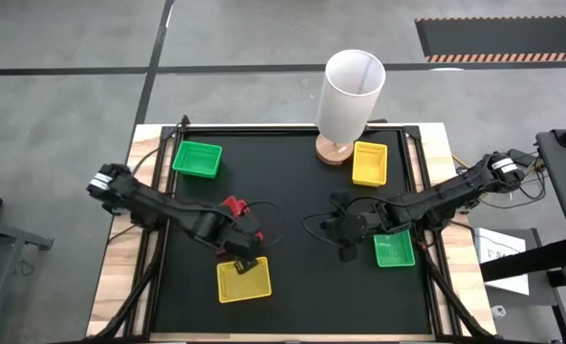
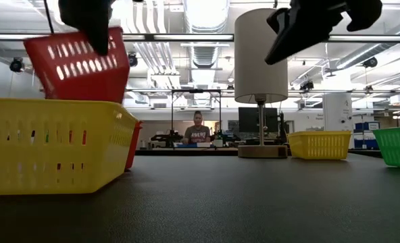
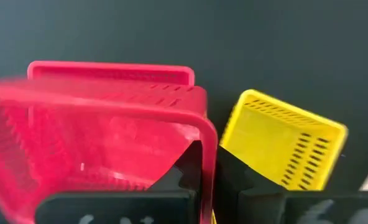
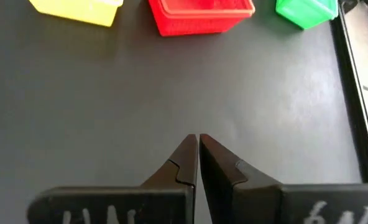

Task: Stack baskets by color
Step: Stack the left red bin on top of the right red bin

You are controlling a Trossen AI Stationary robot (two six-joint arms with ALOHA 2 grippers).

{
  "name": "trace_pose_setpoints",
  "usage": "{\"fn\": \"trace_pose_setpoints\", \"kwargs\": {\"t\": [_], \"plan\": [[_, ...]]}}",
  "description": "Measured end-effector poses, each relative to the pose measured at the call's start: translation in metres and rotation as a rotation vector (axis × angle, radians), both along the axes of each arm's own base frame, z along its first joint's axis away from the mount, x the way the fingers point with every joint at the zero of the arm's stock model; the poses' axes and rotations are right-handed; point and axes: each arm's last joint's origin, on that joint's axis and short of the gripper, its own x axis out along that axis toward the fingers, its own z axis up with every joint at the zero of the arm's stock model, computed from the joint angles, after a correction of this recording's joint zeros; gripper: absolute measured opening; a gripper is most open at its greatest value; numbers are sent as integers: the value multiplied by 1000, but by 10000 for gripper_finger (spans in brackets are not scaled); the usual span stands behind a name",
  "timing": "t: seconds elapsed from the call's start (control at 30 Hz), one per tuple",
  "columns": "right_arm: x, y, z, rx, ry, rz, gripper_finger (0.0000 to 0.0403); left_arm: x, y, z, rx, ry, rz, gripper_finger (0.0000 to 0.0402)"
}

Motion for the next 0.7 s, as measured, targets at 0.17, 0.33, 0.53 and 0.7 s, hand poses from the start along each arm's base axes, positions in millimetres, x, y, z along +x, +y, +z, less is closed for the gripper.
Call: {"fn": "trace_pose_setpoints", "kwargs": {"t": [0.17,0.33,0.53,0.7], "plan": [[-1,0,-1,2,16,-8,8,13,3,-14,26,51,-10,0],[-1,0,-1,-4,17,-1,8,21,6,-21,42,77,-22,0],[-1,0,-1,-2,15,-2,8,25,9,-28,58,109,-37,0],[-1,0,-1,-1,14,-3,8,27,9,-34,69,129,-59,0]]}}
